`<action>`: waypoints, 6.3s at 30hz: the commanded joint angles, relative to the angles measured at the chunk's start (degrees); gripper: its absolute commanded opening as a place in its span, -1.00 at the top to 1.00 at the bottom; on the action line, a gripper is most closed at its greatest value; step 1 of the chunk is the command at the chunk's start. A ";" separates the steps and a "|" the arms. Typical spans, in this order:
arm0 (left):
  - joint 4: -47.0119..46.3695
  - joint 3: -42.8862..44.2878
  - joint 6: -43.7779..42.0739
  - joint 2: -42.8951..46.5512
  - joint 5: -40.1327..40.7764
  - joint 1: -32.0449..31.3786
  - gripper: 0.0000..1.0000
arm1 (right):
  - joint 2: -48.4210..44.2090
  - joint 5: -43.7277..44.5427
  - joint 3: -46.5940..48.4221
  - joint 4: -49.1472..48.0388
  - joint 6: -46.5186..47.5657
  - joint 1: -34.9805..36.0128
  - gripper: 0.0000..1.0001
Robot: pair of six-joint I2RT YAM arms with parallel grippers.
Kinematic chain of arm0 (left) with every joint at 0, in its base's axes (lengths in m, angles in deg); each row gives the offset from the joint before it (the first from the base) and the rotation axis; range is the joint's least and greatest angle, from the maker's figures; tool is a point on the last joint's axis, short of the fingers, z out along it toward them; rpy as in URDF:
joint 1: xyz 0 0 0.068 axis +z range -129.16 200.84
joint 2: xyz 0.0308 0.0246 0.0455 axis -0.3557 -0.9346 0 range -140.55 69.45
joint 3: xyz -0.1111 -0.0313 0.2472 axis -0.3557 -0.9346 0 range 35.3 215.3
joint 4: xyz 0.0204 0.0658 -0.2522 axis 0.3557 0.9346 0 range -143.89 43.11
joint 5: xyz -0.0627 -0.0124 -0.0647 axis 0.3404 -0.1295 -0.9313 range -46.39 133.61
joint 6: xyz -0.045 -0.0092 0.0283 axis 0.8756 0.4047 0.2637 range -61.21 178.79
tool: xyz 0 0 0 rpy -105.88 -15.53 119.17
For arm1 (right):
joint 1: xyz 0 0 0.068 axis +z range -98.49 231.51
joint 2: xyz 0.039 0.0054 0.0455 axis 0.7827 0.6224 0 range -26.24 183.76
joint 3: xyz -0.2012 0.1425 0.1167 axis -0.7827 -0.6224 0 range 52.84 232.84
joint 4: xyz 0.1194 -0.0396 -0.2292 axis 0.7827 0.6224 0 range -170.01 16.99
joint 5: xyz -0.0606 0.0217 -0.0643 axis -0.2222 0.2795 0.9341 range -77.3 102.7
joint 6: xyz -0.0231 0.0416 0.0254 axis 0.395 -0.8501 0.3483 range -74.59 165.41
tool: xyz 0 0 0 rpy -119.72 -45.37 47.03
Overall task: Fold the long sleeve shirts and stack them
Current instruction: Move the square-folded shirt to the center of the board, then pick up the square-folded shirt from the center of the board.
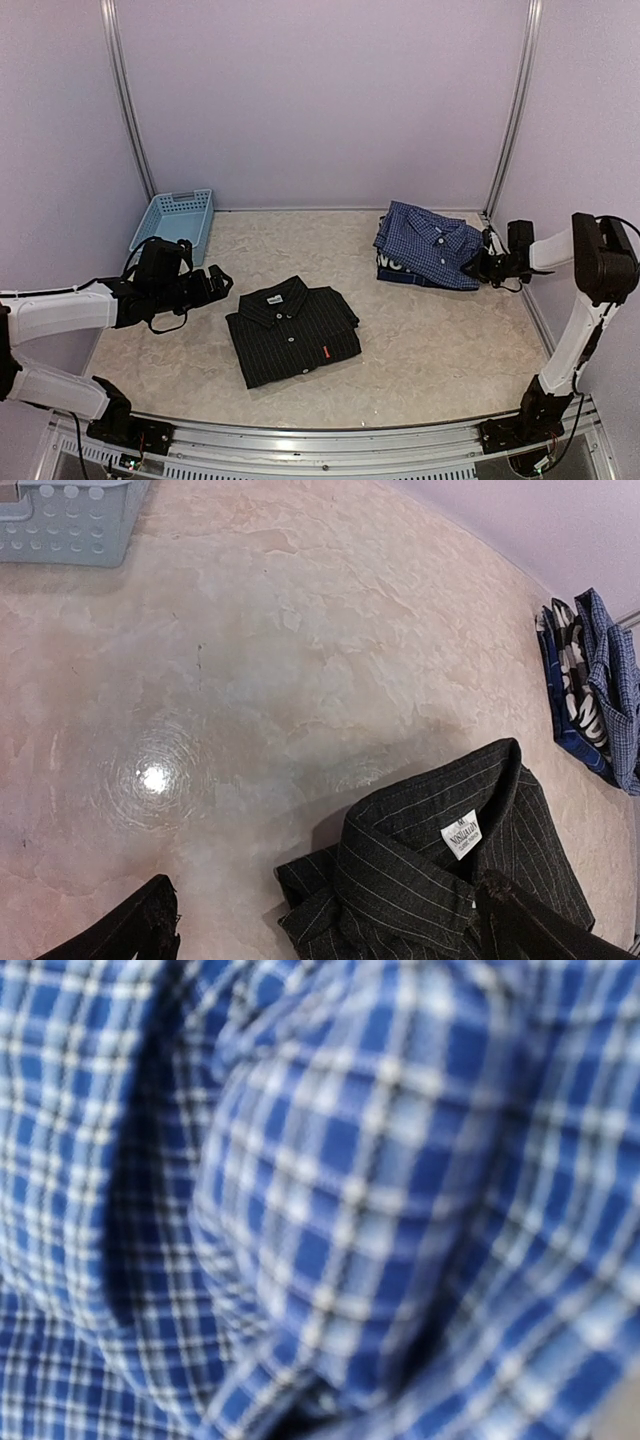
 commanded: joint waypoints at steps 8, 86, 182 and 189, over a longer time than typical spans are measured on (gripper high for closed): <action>-1.58 0.13 -0.46 -1.17 -0.71 0.12 -0.97 | -11.47 2.52 -6.25 14.35 6.90 4.61 1.00; -16.41 -15.55 15.37 -2.88 -6.69 -13.79 -0.98 | 10.54 32.66 24.92 27.81 -5.81 55.66 -0.62; -2.29 -10.92 9.13 8.72 15.81 -18.76 -0.70 | -5.51 13.70 21.49 15.00 -11.38 53.61 1.00; -0.98 -9.00 7.16 9.81 15.00 -15.83 -0.71 | -11.54 16.23 29.83 27.09 -4.53 44.66 1.00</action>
